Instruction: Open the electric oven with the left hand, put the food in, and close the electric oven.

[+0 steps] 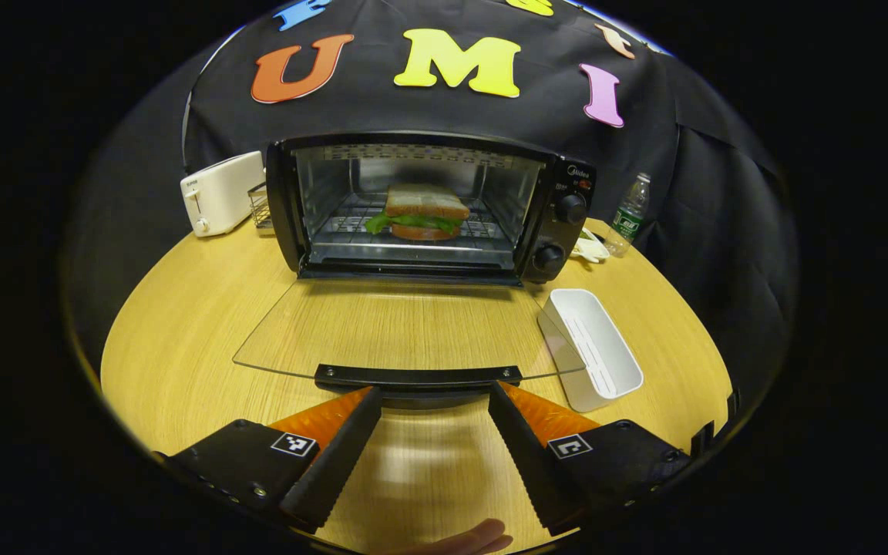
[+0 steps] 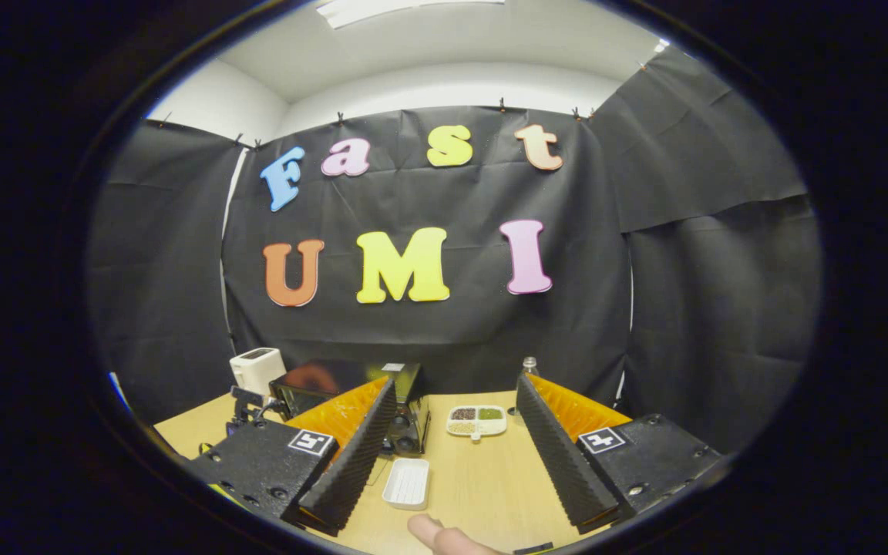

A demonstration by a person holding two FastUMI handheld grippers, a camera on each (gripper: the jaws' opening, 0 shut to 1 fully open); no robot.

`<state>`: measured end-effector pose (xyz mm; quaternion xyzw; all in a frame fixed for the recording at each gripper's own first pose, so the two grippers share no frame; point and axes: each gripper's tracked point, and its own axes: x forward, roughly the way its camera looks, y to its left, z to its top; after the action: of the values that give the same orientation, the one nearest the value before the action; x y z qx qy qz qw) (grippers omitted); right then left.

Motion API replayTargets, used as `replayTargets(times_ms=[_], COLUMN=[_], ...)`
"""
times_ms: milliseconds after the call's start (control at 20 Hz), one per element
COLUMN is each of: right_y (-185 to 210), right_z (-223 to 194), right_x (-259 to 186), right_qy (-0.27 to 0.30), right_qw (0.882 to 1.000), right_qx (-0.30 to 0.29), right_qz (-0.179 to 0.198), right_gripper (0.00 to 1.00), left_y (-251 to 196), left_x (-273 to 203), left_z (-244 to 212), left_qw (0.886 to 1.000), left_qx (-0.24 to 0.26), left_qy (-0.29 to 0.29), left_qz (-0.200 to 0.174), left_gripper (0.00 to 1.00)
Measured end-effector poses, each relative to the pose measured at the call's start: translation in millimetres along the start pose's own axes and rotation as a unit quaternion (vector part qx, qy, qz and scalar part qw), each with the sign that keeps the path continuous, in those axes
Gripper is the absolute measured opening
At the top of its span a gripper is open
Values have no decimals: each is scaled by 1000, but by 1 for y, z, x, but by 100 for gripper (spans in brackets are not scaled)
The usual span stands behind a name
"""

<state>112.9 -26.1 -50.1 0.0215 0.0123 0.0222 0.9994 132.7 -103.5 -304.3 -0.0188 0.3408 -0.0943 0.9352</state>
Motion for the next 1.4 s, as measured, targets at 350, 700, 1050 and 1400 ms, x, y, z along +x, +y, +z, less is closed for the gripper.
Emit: replayTargets(times_ms=[350, 700, 1050, 1400], right_y=[4, 7, -1, -7], right_z=[-4, -12, -12, -4], right_x=[0, -5, -4, -29], right_qy=[3, 8, 13, 11], right_qw=[1000, 1000, 1000, 999], right_qx=[-5, -14, -17, -34], right_qz=[6, 7, -2, -21], right_gripper=[89, 100, 90, 90], left_y=[-1, 7, 14, 21], left_x=[-10, -15, -14, 4], left_z=[28, 60, 117, 174], left_qw=[999, 996, 989, 978], left_qx=[28, 40, 57, 56], left_qy=[-37, -72, -133, -194], left_qz=[18, 31, 37, 45], left_gripper=[93, 93, 97, 97])
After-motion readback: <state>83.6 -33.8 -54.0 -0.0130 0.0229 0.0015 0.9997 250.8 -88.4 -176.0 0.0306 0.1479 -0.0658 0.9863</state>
